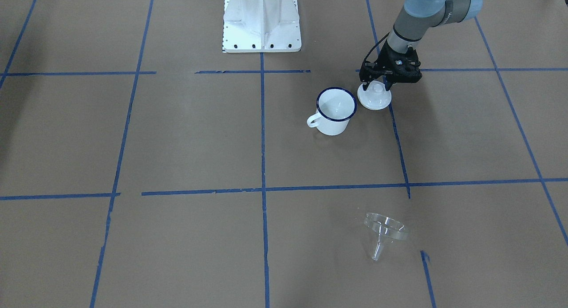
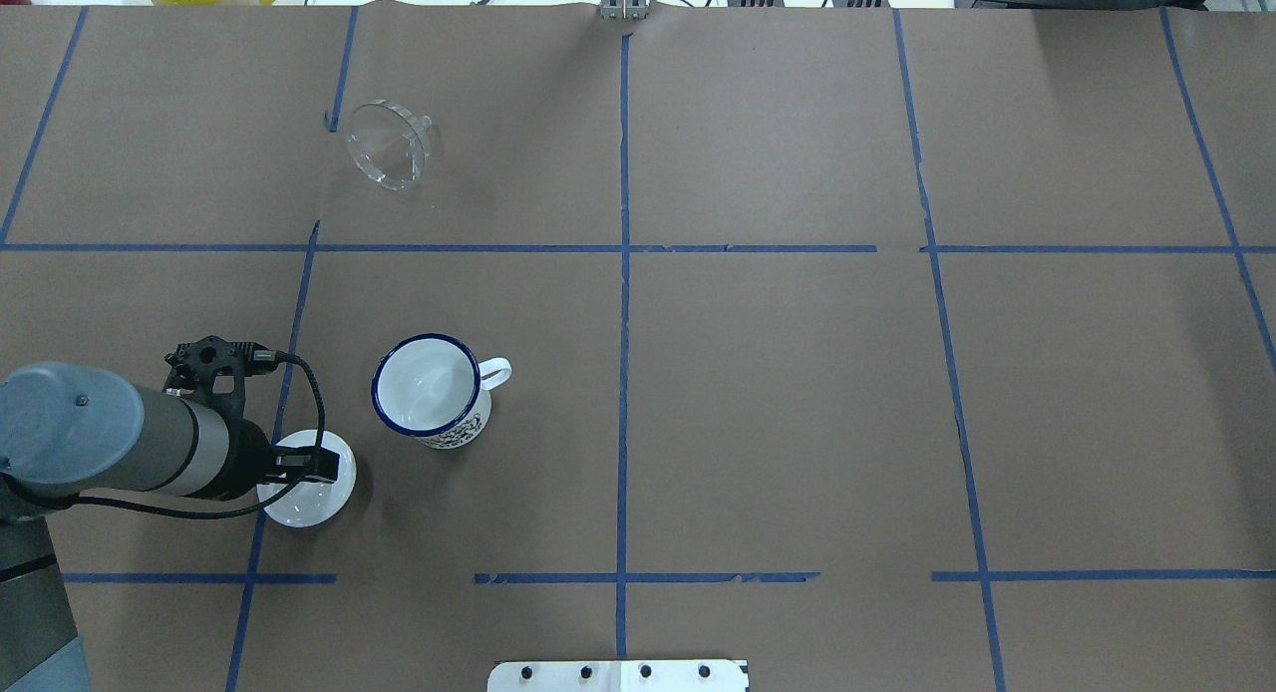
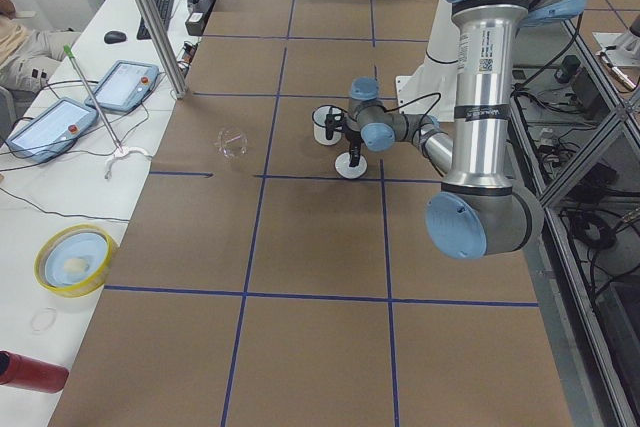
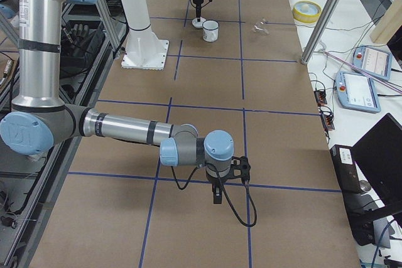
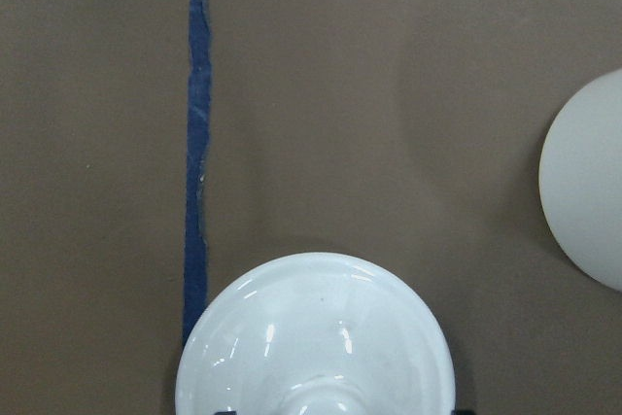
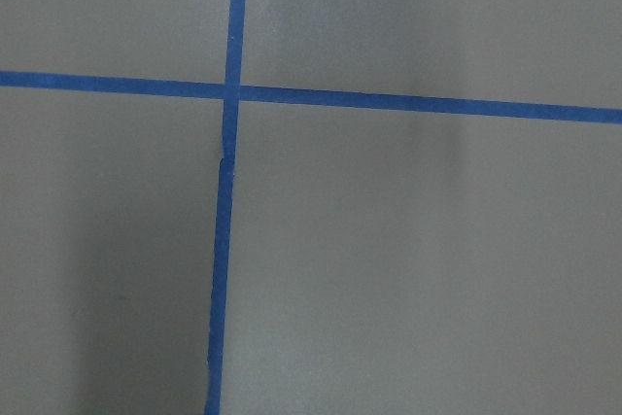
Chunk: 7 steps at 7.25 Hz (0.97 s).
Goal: Remove funnel from cup
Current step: 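Move the left gripper to the white ceramic funnel beside the mug, then close the left gripper on the white funnel's stem and lift it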
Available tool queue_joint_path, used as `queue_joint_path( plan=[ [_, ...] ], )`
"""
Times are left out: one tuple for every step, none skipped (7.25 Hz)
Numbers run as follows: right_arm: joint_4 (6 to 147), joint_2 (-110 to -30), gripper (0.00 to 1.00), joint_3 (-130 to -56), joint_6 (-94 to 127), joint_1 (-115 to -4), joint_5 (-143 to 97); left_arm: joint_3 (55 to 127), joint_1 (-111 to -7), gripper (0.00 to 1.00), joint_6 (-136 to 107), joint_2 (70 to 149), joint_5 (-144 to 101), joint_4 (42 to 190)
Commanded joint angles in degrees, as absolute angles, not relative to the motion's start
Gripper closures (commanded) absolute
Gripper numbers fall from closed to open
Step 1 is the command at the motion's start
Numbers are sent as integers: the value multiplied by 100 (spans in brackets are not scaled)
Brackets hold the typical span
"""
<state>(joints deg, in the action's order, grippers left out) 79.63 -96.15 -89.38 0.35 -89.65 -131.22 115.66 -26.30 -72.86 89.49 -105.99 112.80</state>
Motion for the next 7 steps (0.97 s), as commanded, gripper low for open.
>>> queue_joint_path(
  plan=[
    [7963,-9615,0,-8938,35,-8965,-13122,11619,-2689,88,-7277,8930,-10600,11268],
    [7963,-9615,0,-8938,35,-8965,-13122,11619,-2689,100,-7286,8895,-10591,11268],
    [7963,-9615,0,-8938,35,-8965,-13122,11637,-2698,100,-7286,8886,-10591,11268],
    [7963,-9615,0,-8938,35,-8965,-13122,11715,-2750,100,-7277,8877,-10591,11268],
    [7963,-9615,0,-8938,35,-8965,-13122,12055,-2942,100,-7269,8764,-10608,11163],
    [7963,-9615,0,-8938,35,-8965,-13122,12650,-3118,100,-7251,8606,-10617,10701],
    [7963,-9615,0,-8947,35,-8965,-13122,13196,-3251,100,-7251,8657,-10643,9974]
  ],
)
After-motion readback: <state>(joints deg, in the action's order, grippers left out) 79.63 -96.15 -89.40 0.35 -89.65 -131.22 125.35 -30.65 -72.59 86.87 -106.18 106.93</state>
